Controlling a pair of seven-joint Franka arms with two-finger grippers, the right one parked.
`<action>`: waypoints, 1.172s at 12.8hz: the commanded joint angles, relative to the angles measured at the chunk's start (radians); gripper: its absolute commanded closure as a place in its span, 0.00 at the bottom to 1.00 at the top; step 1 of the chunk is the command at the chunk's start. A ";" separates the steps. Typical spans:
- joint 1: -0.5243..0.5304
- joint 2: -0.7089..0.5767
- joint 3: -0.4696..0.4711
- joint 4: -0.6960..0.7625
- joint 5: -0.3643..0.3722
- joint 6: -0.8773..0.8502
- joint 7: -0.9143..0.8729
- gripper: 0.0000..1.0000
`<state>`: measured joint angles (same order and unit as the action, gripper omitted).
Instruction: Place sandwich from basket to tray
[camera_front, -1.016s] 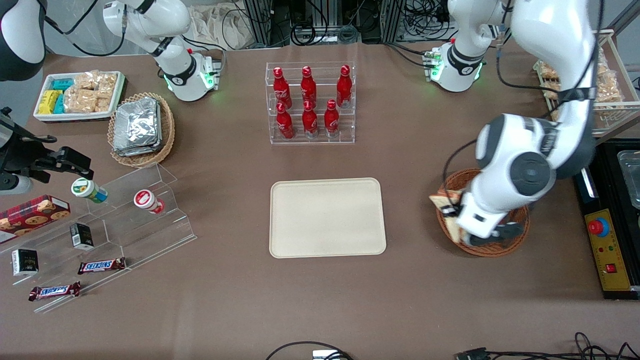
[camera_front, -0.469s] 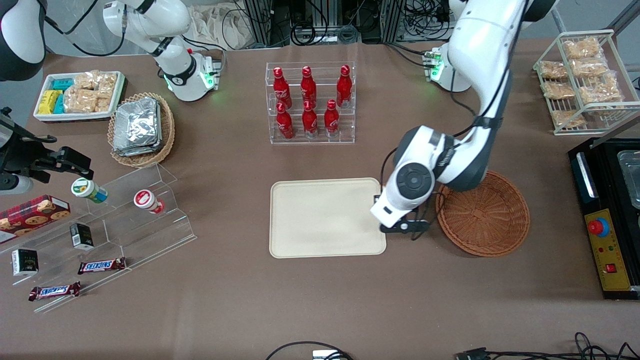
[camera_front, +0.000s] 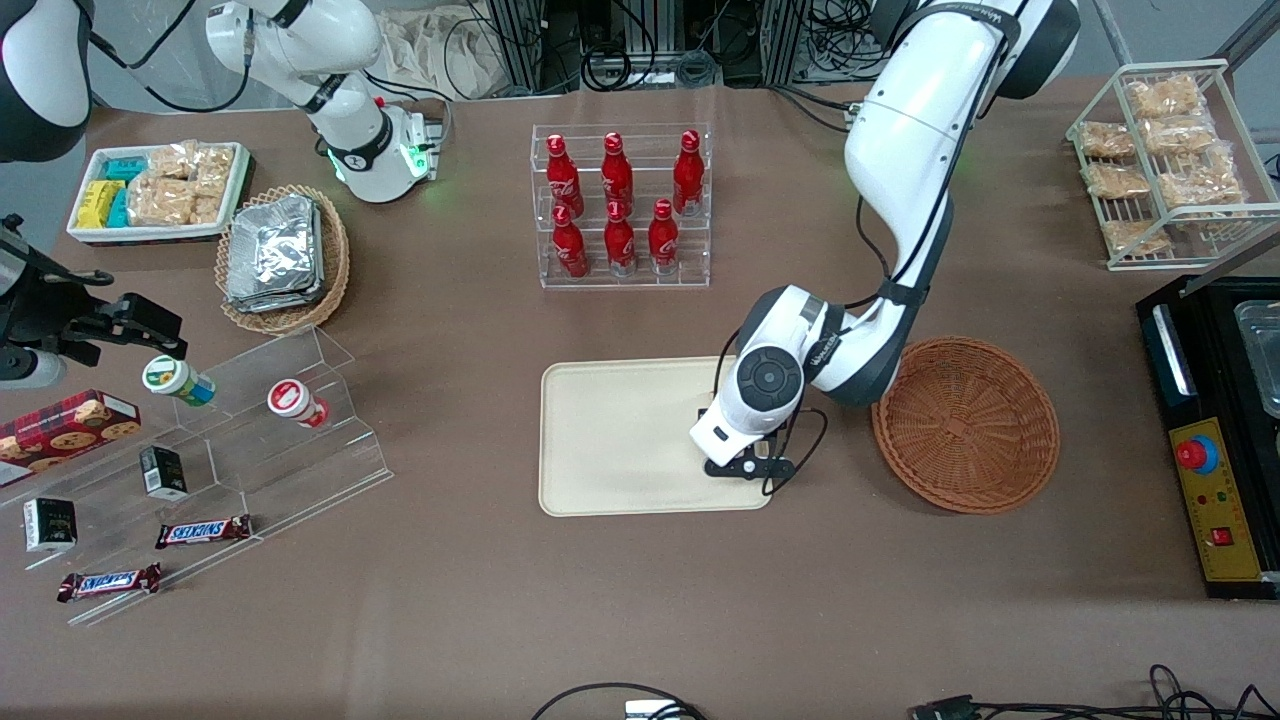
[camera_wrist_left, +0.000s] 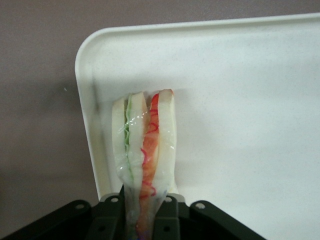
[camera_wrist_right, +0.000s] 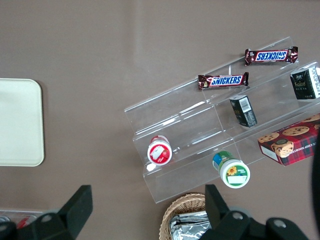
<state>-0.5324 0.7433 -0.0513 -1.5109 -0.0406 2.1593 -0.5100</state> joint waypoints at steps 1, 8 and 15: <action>-0.001 -0.010 0.002 0.034 -0.005 -0.010 0.007 0.00; 0.072 -0.374 0.039 -0.202 0.004 -0.185 0.025 0.00; 0.282 -0.703 0.059 -0.380 0.112 -0.367 0.148 0.00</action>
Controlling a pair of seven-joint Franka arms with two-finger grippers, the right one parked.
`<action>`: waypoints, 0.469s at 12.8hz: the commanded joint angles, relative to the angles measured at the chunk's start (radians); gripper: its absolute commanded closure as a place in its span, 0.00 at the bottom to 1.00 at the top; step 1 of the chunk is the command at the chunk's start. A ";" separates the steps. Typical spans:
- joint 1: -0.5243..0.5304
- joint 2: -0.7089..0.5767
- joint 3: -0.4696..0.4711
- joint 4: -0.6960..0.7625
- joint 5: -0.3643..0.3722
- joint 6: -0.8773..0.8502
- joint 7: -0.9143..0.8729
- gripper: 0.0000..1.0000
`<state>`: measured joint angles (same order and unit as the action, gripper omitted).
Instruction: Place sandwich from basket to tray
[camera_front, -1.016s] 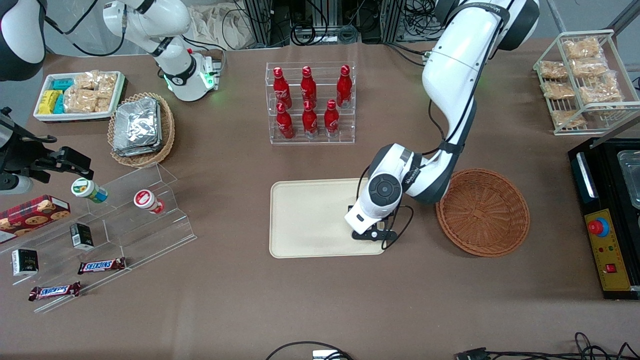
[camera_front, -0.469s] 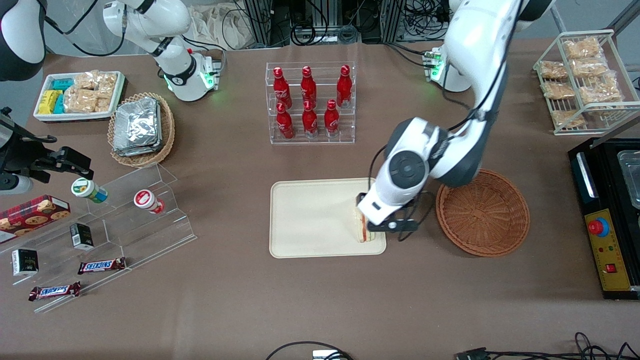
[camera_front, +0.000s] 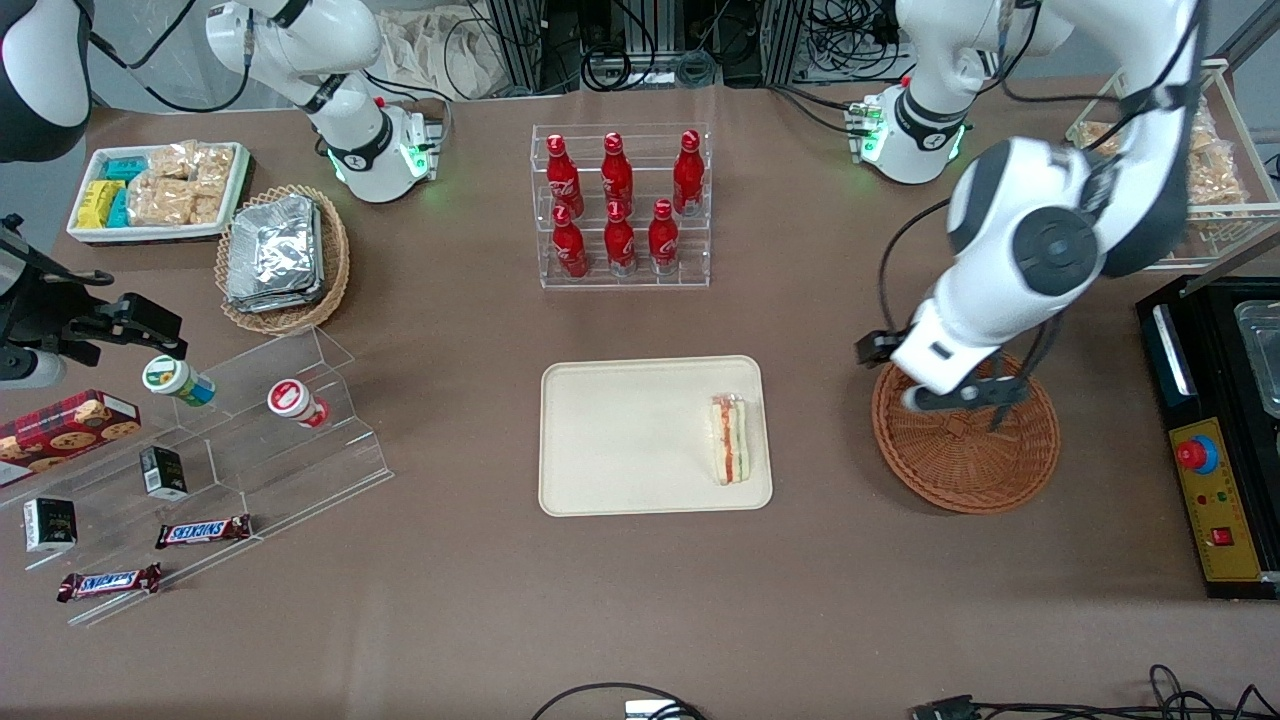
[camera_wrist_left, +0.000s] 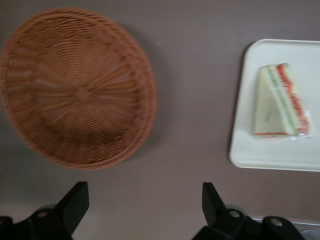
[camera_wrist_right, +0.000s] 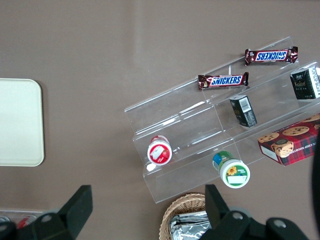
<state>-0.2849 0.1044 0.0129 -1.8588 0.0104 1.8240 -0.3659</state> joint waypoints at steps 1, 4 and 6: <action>0.068 -0.081 -0.001 -0.033 0.086 -0.054 0.008 0.00; 0.205 -0.114 -0.001 -0.024 0.094 -0.074 0.149 0.00; 0.282 -0.106 -0.002 0.009 0.092 -0.083 0.252 0.00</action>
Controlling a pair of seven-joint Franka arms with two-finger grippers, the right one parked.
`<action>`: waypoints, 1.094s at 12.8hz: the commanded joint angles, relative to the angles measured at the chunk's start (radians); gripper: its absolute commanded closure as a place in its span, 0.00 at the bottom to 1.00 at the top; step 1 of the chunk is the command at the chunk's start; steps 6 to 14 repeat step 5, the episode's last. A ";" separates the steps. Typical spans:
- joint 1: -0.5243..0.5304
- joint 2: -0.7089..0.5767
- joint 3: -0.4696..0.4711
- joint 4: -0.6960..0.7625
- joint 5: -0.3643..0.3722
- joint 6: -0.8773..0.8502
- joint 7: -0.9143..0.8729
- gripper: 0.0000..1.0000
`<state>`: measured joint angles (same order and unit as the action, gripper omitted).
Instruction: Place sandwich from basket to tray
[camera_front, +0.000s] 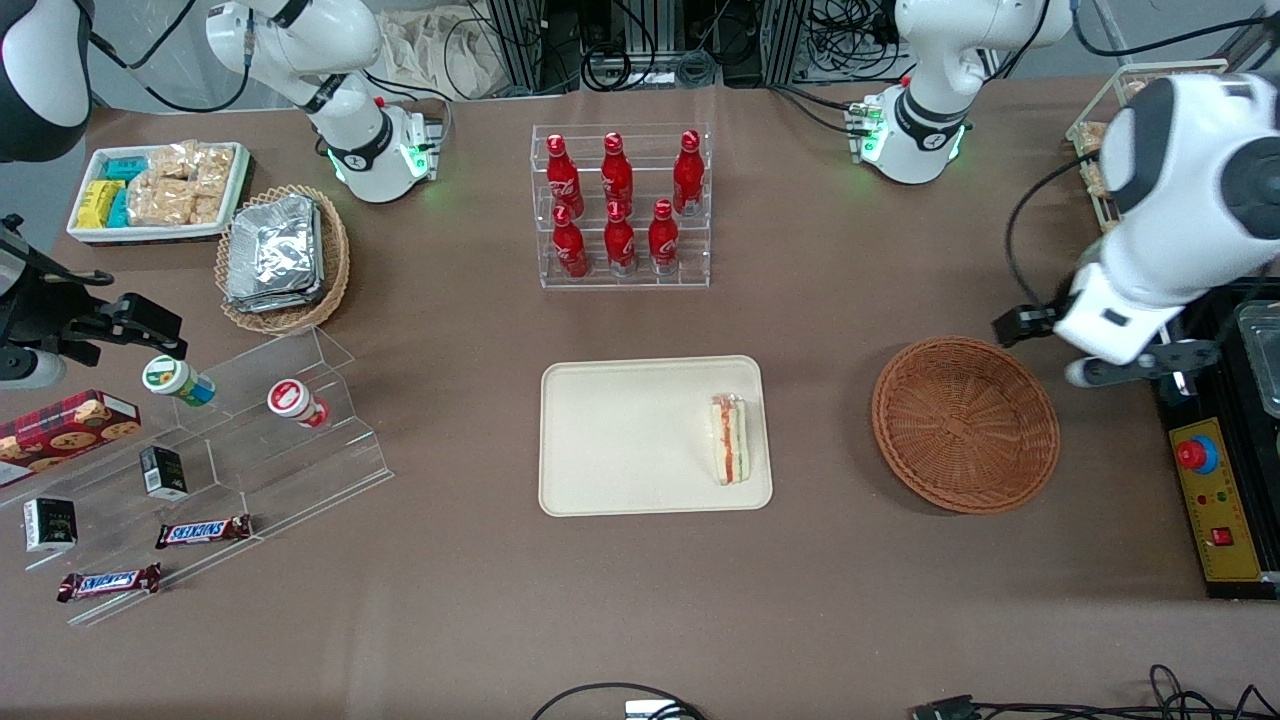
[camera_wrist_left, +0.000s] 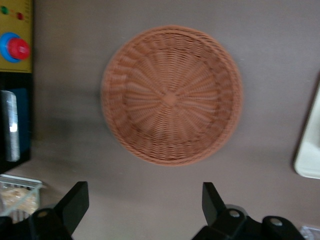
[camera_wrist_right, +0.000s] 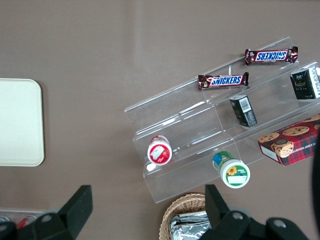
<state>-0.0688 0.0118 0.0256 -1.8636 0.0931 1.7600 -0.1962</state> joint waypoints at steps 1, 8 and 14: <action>0.076 -0.003 -0.015 0.038 0.010 -0.020 0.124 0.00; 0.087 0.080 -0.015 0.177 0.010 -0.086 0.116 0.00; 0.087 0.080 -0.015 0.177 0.010 -0.086 0.116 0.00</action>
